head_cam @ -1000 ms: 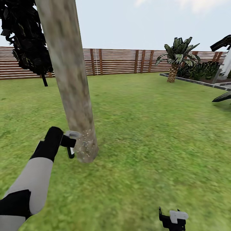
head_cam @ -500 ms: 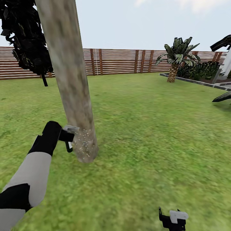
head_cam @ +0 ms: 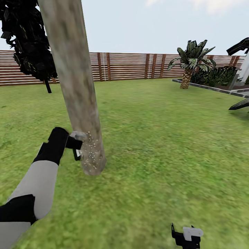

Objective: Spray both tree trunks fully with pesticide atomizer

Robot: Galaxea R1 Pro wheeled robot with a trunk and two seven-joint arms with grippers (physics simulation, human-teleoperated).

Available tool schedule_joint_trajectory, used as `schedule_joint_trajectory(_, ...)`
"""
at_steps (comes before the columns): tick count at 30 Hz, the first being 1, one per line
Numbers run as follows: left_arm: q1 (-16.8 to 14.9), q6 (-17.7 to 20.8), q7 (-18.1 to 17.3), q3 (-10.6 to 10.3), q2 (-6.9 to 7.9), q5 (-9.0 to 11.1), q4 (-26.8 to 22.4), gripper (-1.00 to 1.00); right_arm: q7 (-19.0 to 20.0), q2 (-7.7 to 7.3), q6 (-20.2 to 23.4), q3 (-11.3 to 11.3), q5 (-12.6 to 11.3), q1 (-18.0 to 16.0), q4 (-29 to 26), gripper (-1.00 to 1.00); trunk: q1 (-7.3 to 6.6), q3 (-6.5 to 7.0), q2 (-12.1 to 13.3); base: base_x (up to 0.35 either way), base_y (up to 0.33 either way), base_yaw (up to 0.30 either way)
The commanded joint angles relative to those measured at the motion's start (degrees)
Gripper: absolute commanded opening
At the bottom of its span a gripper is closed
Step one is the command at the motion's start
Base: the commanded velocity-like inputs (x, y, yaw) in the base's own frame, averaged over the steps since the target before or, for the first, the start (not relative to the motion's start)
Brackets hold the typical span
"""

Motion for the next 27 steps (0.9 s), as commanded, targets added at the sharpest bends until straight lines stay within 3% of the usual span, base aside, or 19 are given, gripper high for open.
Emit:
schedule_joint_trajectory(1, -0.1, 0.4, 0.0, 0.1, 0.76, 1.1, 0.0, -1.00, 0.0, 0.02, 0.0, 0.0, 0.0, 0.0, 0.0, 1.00, 0.00, 0.00, 0.0, 0.000, 0.000, 0.000)
schedule_joint_trajectory(3, -0.2, 0.5, 0.0, 0.1, 1.67, 1.1, 0.0, -1.00, 0.0, 0.00, 0.0, 0.0, 0.0, 0.0, 0.0, 1.00, 0.00, 0.00, 0.0, 0.000, 0.000, 0.000)
schedule_joint_trajectory(13, 1.0, 0.4, 0.0, -0.3, 0.88, 1.1, 0.3, -1.00, 0.0, 0.07, 0.0, 0.0, 0.0, 0.0, 0.0, 1.00, 0.00, 0.00, 0.0, 0.000, 0.000, 0.000)
schedule_joint_trajectory(27, 8.2, 0.0, 0.7, -0.1, 0.88, 0.7, 1.0, -1.00, 0.1, 0.35, 0.0, 0.1, 0.0, 0.0, -0.1, 1.00, 0.00, 0.00, 0.0, 0.000, -0.254, 0.000)
